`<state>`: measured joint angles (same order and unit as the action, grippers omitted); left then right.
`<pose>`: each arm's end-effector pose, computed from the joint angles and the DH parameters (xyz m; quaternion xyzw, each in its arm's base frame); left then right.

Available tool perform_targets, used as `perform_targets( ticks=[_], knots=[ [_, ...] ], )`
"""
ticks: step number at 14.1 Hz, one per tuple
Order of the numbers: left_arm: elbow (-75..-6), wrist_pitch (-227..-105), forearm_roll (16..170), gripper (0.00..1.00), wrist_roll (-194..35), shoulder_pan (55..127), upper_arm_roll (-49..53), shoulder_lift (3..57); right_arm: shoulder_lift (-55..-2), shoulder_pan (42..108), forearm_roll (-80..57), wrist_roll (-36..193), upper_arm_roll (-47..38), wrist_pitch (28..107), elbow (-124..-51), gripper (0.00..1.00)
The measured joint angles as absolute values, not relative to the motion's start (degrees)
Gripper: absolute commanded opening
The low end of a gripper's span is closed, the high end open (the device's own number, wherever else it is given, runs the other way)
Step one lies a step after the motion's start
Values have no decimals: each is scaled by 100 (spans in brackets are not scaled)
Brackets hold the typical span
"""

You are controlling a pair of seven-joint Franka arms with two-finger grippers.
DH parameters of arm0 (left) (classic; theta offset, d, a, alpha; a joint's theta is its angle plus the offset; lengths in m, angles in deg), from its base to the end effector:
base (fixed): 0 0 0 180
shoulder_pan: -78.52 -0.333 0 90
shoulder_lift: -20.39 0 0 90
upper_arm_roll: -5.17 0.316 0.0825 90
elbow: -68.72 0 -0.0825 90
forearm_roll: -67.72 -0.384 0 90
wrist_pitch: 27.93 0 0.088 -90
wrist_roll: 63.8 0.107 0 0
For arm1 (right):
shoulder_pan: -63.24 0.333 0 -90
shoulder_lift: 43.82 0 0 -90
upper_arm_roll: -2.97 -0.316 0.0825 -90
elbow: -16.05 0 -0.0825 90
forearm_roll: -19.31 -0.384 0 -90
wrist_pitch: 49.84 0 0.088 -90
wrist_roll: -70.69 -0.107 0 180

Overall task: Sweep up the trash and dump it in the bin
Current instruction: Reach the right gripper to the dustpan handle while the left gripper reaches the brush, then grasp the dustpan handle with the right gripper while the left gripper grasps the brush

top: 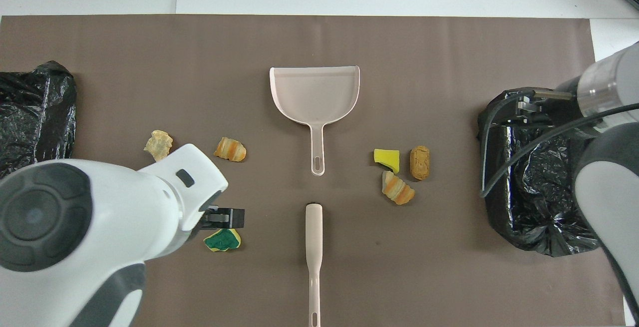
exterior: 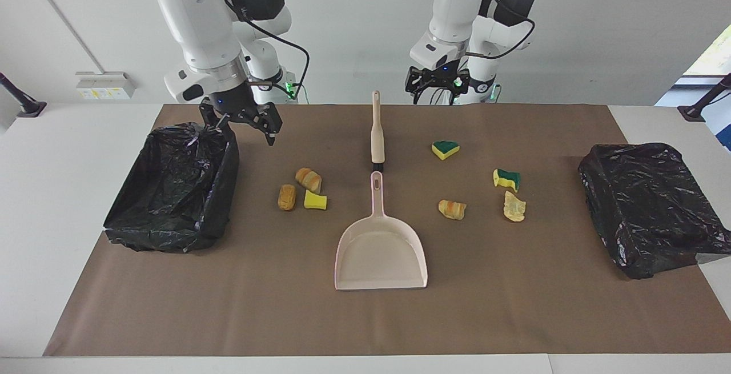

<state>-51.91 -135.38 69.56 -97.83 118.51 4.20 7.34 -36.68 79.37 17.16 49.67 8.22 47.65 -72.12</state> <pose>0.3664 -0.3220 0.5149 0.9984 -0.0554 -0.0091 0.0099 0.5909 0.1205 0.5797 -0.9957 0.0900 -0.0150 0.0178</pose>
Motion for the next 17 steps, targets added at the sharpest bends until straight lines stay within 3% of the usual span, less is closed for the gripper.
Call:
perform_targets(
  ticks=[3,8,9,12,13,14,17],
  knots=[
    [-6006,-14521,6961,100,-10509,12695,417,840,-3487,7937,1716,4966,832,4808,-7167,100],
    [-6706,-15962,6962,99,-11445,13758,412,1715,-3230,7968,1702,4397,542,4810,-7018,100],
    [-6734,-15995,6962,85,-11446,13783,415,1801,-3003,7988,1701,4163,395,4843,-6891,100],
    [-6750,-15986,6962,74,-11446,13797,444,1847,-2303,8192,1701,3661,36,5222,-6581,100],
    [-6745,-15970,6962,62,-11446,13797,466,1836,-2116,8368,1701,3525,10,5341,-6537,100],
    [-6736,-15933,6962,43,-11446,13797,490,1819,-1958,8552,1701,3377,4,5461,-6514,100],
    [-6725,-15811,6962,0,-11446,13797,520,1759,-1559,8917,1701,3190,0,5722,-6476,100]
  ],
)
